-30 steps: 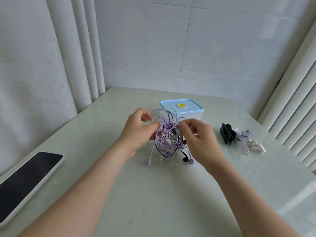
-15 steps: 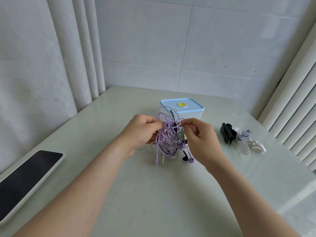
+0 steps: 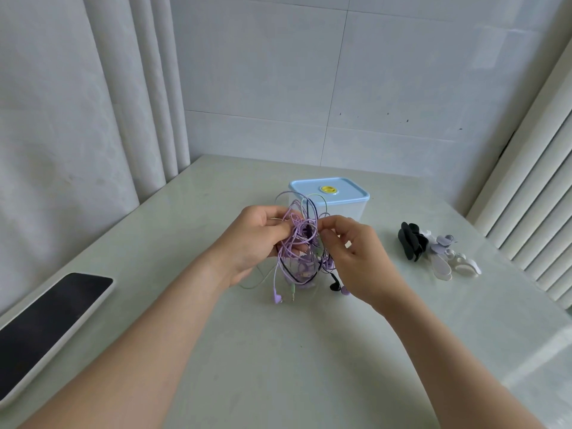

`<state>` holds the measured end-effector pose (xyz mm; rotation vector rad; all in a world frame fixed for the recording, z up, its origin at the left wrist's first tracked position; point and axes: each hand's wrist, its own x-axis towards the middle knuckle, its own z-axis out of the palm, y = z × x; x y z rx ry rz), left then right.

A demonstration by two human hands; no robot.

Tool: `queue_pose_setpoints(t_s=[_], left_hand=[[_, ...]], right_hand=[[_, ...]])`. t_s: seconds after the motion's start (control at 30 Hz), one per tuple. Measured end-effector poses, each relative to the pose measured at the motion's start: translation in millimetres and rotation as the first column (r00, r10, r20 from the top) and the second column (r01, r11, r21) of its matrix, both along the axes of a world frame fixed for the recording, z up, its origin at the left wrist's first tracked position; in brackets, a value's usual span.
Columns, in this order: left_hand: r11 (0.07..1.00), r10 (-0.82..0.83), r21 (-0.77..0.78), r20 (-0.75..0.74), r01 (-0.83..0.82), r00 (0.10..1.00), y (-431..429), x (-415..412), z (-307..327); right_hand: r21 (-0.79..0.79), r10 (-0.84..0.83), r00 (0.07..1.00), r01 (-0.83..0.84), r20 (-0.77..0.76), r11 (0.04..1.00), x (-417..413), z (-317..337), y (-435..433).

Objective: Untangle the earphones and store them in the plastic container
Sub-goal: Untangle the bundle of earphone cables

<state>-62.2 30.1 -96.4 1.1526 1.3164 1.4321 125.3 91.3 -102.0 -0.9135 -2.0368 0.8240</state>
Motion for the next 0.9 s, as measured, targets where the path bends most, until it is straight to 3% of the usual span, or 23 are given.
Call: queue_pose_setpoints(t_s=[0.23,0.43,0.6,0.77,0.9], left_hand=[[0.998,0.043,-0.042,0.208,-0.035,0.977,0.1,3.8,-1.0],[0.998,-0.026,-0.055,0.191,0.037,0.981,0.4,0.2,0.0],[0.989,-0.132,-0.003,0.405,0.145,0.905,-2.3,-0.8,10.6],[0.988,-0.141,0.087,0.216,0.125,0.966,-4.2,2.8,3.0],[0.984,-0.145,0.132,0.227,0.117,0.963,-4.7,2.3,5.3]], right_hand=[[0.013,0.01,1.0,-0.01,0.016,1.0,-0.1,0.9,-0.7],[0.029,0.076,0.995,-0.078,0.07,0.997,-4.4,1.8,-8.7],[-0.006,0.013,0.996,-0.013,-0.085,1.0,-2.0,-0.7,-4.3],[-0.172,0.031,0.986,-0.06,-0.165,0.983,-0.4,3.8,-10.5],[-0.216,0.02,0.976,-0.068,-0.218,0.974,-1.5,8.3,-14.4]])
